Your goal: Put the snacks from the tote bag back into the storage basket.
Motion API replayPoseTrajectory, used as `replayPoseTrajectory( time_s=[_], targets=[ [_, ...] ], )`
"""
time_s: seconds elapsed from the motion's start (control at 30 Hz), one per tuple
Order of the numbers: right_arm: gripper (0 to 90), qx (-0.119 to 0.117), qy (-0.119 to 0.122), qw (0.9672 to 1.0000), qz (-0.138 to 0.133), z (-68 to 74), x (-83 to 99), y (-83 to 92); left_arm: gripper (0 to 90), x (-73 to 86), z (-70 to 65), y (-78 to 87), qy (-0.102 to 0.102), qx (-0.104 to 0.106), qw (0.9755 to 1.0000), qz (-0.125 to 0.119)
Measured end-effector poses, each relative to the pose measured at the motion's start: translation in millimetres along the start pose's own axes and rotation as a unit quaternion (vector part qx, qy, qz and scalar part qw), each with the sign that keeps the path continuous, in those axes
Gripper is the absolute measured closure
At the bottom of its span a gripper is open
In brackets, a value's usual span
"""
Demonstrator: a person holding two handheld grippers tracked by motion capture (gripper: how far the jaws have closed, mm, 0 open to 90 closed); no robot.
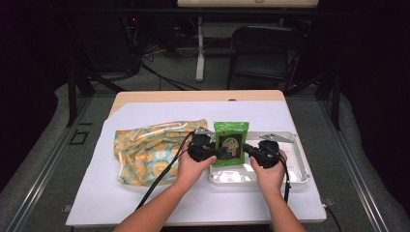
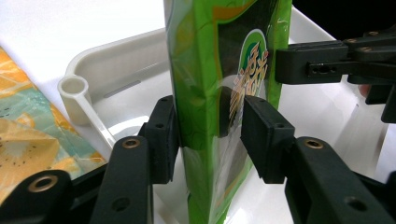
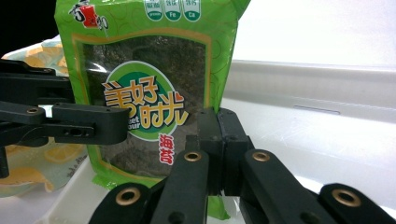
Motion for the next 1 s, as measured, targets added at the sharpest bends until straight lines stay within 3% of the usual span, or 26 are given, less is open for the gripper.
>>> replayPoseTrajectory(
  time_s=[0.53, 0.73, 1.0],
  targets=[
    [90.0, 0.009, 0.006, 0.9999, 0.003, 2.2, 1.3, -2.5, 47.4, -3.3, 2.6, 6.0, 0.006, -0.015, 0.9998, -0.009],
    [90.0, 0.007, -0.005, 1.0000, 0.003, 0.2, 1.1, -3.1, 47.8, -6.6, 4.8, 13.7, 0.013, -0.017, 0.9996, -0.020],
    [90.0, 0.009, -0.016, 0.9998, 0.009, -5.4, 0.5, -5.8, 47.8, -9.3, 3.2, 25.5, 0.004, -0.019, 0.9993, -0.033]
  ],
)
Point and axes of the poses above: each handheld gripper's, and its own axes: y roughly backward along the jaws, x roughly out of its underside, z roughly to its left, the point moved 4 cm from there along -y, roughly forward along the jaws, and after that the axes turned 9 degrees about x, right-handed, at the moved point
